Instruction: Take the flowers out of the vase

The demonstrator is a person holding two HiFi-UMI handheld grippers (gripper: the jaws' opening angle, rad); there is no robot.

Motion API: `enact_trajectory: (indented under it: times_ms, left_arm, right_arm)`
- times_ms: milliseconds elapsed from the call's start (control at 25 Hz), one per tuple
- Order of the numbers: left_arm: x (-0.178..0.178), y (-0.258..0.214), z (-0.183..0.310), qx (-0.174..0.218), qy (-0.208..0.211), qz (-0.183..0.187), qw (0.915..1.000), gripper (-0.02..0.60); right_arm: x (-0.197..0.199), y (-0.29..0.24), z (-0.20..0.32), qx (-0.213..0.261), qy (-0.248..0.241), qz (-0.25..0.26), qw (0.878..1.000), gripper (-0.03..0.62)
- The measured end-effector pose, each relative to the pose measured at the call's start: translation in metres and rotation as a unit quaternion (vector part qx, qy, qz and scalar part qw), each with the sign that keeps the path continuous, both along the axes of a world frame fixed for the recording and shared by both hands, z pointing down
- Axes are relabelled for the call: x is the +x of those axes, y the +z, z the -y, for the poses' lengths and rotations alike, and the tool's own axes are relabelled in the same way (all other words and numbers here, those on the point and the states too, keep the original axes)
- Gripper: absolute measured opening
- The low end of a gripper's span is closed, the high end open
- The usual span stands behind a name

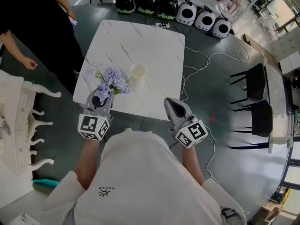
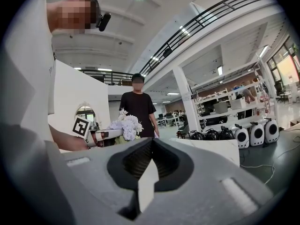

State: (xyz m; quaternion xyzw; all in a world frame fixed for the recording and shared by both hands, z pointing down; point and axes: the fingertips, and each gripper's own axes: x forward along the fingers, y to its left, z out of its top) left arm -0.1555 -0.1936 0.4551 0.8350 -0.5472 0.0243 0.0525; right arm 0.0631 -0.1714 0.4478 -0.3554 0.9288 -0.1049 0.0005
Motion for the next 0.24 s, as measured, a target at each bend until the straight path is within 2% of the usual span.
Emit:
enact_trajectory:
  times_ms: [240]
  left_arm:
    - [0.0008, 0.0003, 0.0008, 0.000, -0.001, 0.000, 1.0000, 0.072]
  right_arm:
    - [0.0007, 0.0030, 0.0007, -0.002, -0.002, -0.002, 1.000, 0.000]
